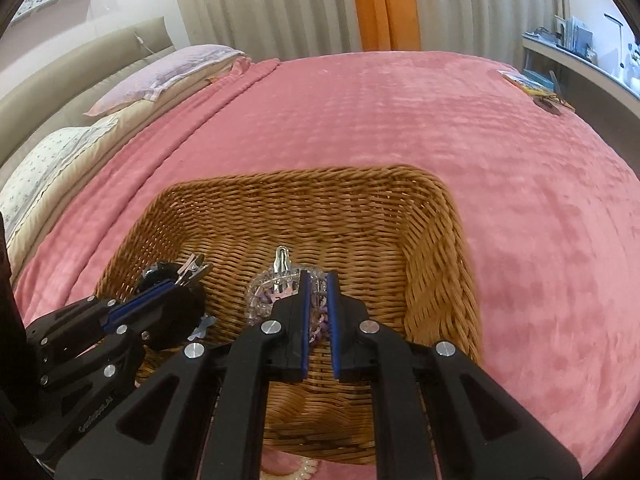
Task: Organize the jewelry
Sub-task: 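Carry the clip and bracelet over the wicker basket and open both tools, then move both tools back over the remaining jewelry beside the basket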
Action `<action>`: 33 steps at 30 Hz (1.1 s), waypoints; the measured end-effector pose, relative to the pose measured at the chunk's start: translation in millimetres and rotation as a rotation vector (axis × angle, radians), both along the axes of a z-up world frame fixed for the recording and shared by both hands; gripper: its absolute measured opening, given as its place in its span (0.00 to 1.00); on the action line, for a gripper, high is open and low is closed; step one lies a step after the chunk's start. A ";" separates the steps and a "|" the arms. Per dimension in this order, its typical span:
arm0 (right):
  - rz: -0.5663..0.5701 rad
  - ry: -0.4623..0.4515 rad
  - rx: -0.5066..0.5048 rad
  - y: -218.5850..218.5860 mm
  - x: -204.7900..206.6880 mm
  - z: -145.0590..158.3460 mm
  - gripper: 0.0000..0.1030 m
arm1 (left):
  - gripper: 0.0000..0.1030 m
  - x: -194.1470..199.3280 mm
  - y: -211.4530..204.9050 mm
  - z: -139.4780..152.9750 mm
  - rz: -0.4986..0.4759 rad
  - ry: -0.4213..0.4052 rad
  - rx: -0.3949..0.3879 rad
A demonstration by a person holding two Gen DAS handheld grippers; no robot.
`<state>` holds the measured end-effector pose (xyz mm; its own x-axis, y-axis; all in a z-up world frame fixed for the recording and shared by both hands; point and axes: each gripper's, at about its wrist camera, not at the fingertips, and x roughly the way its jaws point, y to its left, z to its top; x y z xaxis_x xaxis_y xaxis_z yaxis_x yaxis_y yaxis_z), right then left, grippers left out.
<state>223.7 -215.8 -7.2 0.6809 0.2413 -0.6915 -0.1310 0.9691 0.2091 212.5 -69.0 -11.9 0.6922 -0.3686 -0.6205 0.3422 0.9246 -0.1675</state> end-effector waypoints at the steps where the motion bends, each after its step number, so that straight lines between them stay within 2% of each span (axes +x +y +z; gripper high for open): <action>1: -0.002 0.003 0.004 -1.7 0.6 0.1 0.07 | 0.09 -0.4 1.1 0.3 0.003 0.000 -0.001; 2: -0.002 0.005 0.012 -3.4 0.1 0.4 0.07 | 0.11 -1.3 2.7 1.1 0.004 -0.001 -0.008; 6: -0.017 -0.017 0.012 -9.9 -8.6 10.0 0.16 | 0.37 -9.3 9.8 9.1 0.021 -0.018 -0.039; 11: -0.007 -0.066 0.015 -17.1 -43.4 32.1 0.25 | 0.40 -36.3 21.4 36.2 0.016 -0.059 -0.102; 16: 0.003 -0.126 0.010 -25.4 -95.4 55.2 0.43 | 0.42 -74.8 23.5 58.4 -0.007 -0.094 -0.139; 22: 0.026 -0.163 0.020 -29.6 -145.0 68.3 0.43 | 0.48 -124.8 18.1 67.9 -0.036 -0.122 -0.127; 26: 0.038 -0.171 -0.014 -26.1 -169.5 60.0 0.43 | 0.48 -148.0 13.7 59.7 -0.070 -0.108 -0.112; 33: 0.025 -0.062 -0.015 -31.2 -180.4 7.9 0.43 | 0.48 -172.0 7.7 25.0 -0.125 -0.044 -0.075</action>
